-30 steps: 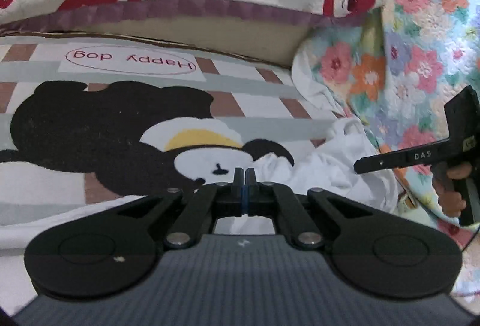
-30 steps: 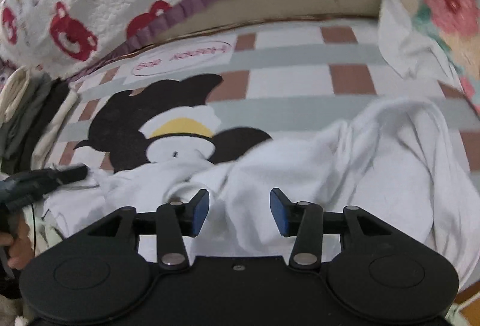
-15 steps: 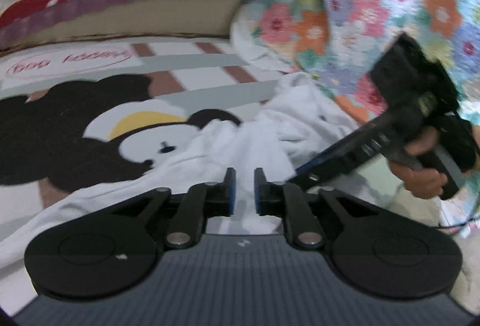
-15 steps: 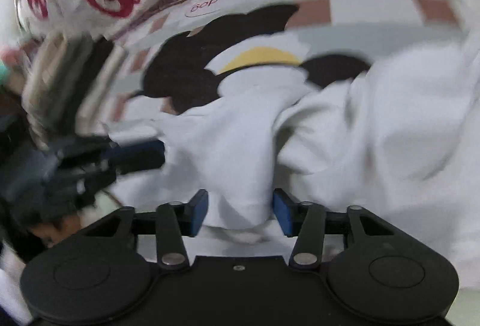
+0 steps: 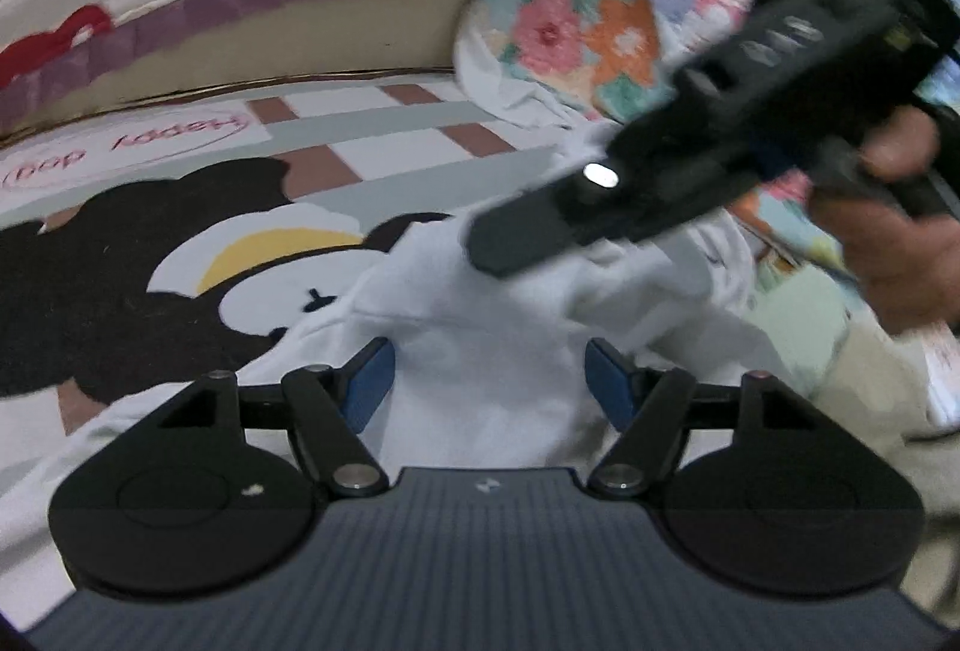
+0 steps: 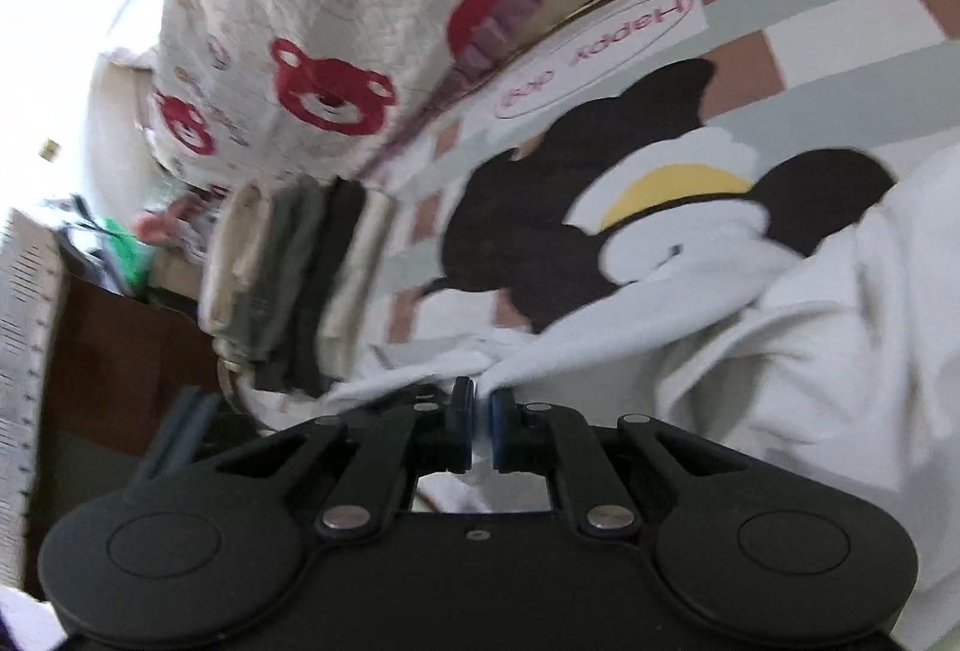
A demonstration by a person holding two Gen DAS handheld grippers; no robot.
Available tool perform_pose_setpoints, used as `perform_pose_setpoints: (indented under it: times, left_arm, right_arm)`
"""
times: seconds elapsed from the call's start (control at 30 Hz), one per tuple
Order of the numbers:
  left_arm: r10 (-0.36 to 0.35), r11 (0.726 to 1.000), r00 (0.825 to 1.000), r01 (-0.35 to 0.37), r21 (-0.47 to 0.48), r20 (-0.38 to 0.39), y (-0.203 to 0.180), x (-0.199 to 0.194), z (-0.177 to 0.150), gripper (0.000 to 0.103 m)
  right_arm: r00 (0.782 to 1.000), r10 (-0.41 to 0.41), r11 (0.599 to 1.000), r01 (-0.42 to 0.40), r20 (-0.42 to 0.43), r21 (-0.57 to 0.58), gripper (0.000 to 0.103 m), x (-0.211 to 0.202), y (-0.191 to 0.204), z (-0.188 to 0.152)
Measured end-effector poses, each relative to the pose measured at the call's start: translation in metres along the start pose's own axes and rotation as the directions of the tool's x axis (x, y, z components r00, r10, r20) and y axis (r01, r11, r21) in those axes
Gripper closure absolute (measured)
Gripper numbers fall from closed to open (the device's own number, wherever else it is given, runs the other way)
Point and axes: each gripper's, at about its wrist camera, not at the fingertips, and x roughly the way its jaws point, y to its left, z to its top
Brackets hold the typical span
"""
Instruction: Fold clothes
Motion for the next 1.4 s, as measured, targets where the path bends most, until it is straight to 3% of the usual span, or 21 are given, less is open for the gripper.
perform_pose_setpoints:
  times: [0.03, 0.07, 0.1, 0.23, 0.3, 0.37, 0.4, 0.47, 0.57, 0.63, 0.8, 0.83, 0.93, 1.0, 1.03, 1.1, 1.2, 1.23, 1.3, 1.37, 1.4]
  left_arm:
    - [0.019, 1.000, 1.000, -0.019, 0.000, -0.002, 0.001, 0.001, 0.001, 0.069]
    - [0.040, 0.999, 0.999, -0.040, -0.004, -0.008, 0.004, 0.001, 0.002, 0.094]
    - [0.058, 0.998, 0.998, -0.059, -0.014, -0.008, 0.007, 0.001, 0.003, 0.100]
    - [0.113, 0.988, 0.990, -0.103, -0.112, 0.086, 0.027, -0.016, 0.008, 0.101]
    - [0.181, 0.978, 0.969, -0.160, -0.131, 0.168, 0.034, -0.034, 0.016, 0.101]
    - [0.212, 0.969, 0.946, -0.172, -0.175, 0.245, 0.043, -0.054, 0.023, 0.101]
    - [0.231, 0.963, 0.939, -0.182, -0.201, 0.256, 0.049, -0.061, 0.026, 0.101]
    - [0.284, 0.947, 0.918, -0.223, -0.232, 0.276, 0.059, -0.070, 0.029, 0.101]
    - [0.344, 0.925, 0.890, -0.266, -0.272, 0.299, 0.072, -0.082, 0.028, 0.101]
    - [0.360, 0.914, 0.878, -0.264, -0.309, 0.315, 0.080, -0.090, 0.028, 0.101]
    - [0.419, 0.896, 0.837, -0.316, -0.314, 0.353, 0.078, -0.113, 0.037, 0.101]
    - [0.441, 0.886, 0.827, -0.339, -0.317, 0.348, 0.076, -0.125, 0.042, 0.101]
    - [0.516, 0.845, 0.755, -0.373, -0.383, 0.404, 0.083, -0.177, 0.050, 0.101]
    - [0.579, 0.798, 0.701, -0.381, -0.468, 0.417, 0.098, -0.205, 0.049, 0.101]
    - [0.614, 0.760, 0.693, -0.390, -0.521, 0.377, 0.112, -0.207, 0.044, 0.101]
    - [0.669, 0.673, 0.704, -0.436, -0.598, 0.239, 0.146, -0.194, 0.026, 0.101]
    - [0.658, 0.568, 0.753, -0.473, -0.674, 0.026, 0.190, -0.166, -0.008, 0.101]
    - [0.638, 0.551, 0.770, -0.458, -0.698, -0.002, 0.199, -0.161, -0.016, 0.101]
    - [0.619, 0.522, 0.785, -0.449, -0.725, -0.040, 0.210, -0.155, -0.025, 0.101]
    - [0.622, 0.524, 0.782, -0.455, -0.720, -0.041, 0.210, -0.154, -0.025, 0.101]
    - [0.620, 0.526, 0.783, -0.452, -0.721, -0.039, 0.211, -0.153, -0.024, 0.101]
  right_arm:
    - [1.000, 0.004, 1.000, -0.004, 0.001, -0.003, 0.095, 0.000, 0.001, -0.001]
    - [1.000, 0.005, 1.000, -0.004, 0.005, -0.014, 0.095, -0.001, 0.001, -0.002]
    - [1.000, 0.007, 1.000, -0.007, 0.011, -0.021, 0.095, -0.002, 0.001, -0.003]
    - [1.000, -0.014, 0.993, 0.012, -0.017, -0.119, 0.095, -0.010, 0.007, 0.002]
    - [0.997, -0.080, 0.977, 0.077, -0.006, -0.197, 0.093, -0.018, 0.013, 0.007]
    - [0.983, -0.158, 0.961, 0.175, 0.093, -0.214, 0.087, -0.039, 0.013, 0.017]
    - [0.970, -0.195, 0.953, 0.222, 0.145, -0.205, 0.083, -0.052, 0.010, 0.022]
    - [0.925, -0.293, 0.918, 0.343, 0.243, -0.198, 0.063, -0.076, 0.003, 0.031]
    - [0.846, -0.459, 0.820, 0.521, 0.272, -0.235, 0.063, -0.096, -0.005, 0.039]
    - [0.819, -0.509, 0.781, 0.569, 0.266, -0.256, 0.060, -0.099, -0.006, 0.039]
    - [0.813, -0.522, 0.777, 0.578, 0.257, -0.251, 0.055, -0.088, -0.007, 0.034]
    - [0.824, -0.515, 0.780, 0.564, 0.235, -0.269, 0.055, -0.082, -0.006, 0.032]
    - [0.884, -0.447, 0.792, 0.463, 0.139, -0.397, 0.057, -0.068, 0.009, 0.019]
    - [0.874, -0.462, 0.756, 0.476, 0.148, -0.449, 0.057, -0.059, 0.021, 0.014]
    - [0.871, -0.467, 0.749, 0.481, 0.153, -0.456, 0.057, -0.056, 0.024, 0.014]
    - [0.868, -0.473, 0.748, 0.486, 0.151, -0.451, 0.057, -0.052, 0.023, 0.015]
    - [0.836, -0.522, 0.714, 0.536, 0.168, -0.450, 0.057, -0.042, 0.019, 0.017]
    - [0.823, -0.540, 0.697, 0.555, 0.177, -0.455, 0.057, -0.037, 0.018, 0.017]
    - [0.802, -0.566, 0.663, 0.580, 0.190, -0.473, 0.057, -0.026, 0.021, 0.018]
    - [0.781, -0.589, 0.614, 0.599, 0.208, -0.513, 0.057, -0.014, 0.028, 0.019]
    - [0.758, -0.612, 0.559, 0.617, 0.228, -0.554, 0.057, -0.006, 0.034, 0.018]
